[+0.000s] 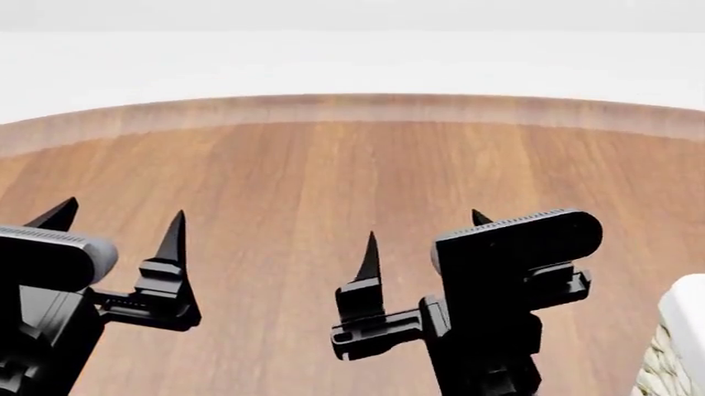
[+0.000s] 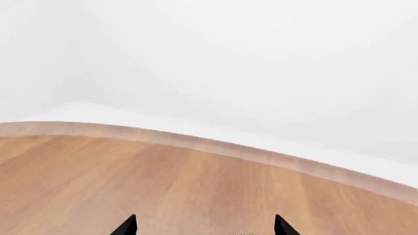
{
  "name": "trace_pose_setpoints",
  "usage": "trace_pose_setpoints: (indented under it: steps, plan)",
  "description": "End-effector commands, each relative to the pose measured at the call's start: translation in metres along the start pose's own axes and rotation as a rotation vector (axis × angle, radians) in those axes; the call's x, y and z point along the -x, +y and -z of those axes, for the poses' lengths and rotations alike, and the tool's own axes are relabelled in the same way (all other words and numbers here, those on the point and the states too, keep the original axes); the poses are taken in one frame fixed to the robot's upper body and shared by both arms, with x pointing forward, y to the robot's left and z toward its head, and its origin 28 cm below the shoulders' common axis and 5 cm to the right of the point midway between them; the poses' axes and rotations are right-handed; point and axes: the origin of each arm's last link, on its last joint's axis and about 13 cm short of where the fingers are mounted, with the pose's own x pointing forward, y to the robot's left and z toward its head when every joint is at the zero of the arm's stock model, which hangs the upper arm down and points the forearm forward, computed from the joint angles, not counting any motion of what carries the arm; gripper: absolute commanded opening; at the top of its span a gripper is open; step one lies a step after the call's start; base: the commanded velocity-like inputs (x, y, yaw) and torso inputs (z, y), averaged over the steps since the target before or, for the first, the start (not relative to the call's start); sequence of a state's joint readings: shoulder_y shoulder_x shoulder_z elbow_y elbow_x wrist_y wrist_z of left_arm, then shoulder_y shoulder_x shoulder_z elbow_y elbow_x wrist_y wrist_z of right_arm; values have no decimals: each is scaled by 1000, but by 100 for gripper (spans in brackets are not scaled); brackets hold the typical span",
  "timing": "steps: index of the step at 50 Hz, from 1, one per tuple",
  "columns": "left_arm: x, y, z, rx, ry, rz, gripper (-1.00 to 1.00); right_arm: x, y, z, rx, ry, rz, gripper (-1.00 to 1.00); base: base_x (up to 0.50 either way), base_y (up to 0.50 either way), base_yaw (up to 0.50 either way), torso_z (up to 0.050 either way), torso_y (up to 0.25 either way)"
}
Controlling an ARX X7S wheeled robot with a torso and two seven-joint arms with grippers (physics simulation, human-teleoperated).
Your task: Pick the milk and place it in the basket.
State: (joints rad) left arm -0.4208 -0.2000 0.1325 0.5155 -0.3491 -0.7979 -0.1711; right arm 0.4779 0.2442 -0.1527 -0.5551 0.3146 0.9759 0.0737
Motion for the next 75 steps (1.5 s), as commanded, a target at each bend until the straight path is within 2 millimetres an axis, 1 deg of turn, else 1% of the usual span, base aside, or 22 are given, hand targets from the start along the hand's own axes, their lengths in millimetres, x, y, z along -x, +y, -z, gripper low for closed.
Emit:
trace_pose_setpoints:
  steps: [1,2,5,6,19,35,43,62,67,75]
  plan:
    - [0,0,-1,0,-2,-2,100,-4,0,-2,-105,88,-255,100,0,0,0,0,0]
    - [0,1,-1,0,-4,-3,100,-1,-1,-2,-131,136,-365,100,0,0,0,0,0]
    - [-1,2,-3,-1,-8,-4,100,-2,-2,1,-129,233,-434,100,0,0,0,0,0]
    - [-1,2,-3,2,-9,-6,100,-2,0,25,-100,473,-648,100,0,0,0,0,0]
    - [-2,3,-4,5,-10,-9,100,-3,1,28,-102,494,-675,100,0,0,0,0,0]
    - [-2,3,-3,3,-8,-9,100,-1,9,29,-72,513,-760,100,0,0,0,0,0]
    - [-2,3,-2,0,-6,-10,100,-2,20,38,-48,563,-850,100,0,0,0,0,0]
    - [-2,3,-1,0,-4,-10,100,-12,31,51,-53,628,-915,100,0,0,0,0,0]
    - [-2,3,-1,-2,-3,-9,100,-13,32,52,-31,651,-918,100,0,0,0,0,0]
    - [-3,2,-1,-2,-3,-7,100,-17,35,47,23,711,-930,100,0,0,0,0,0]
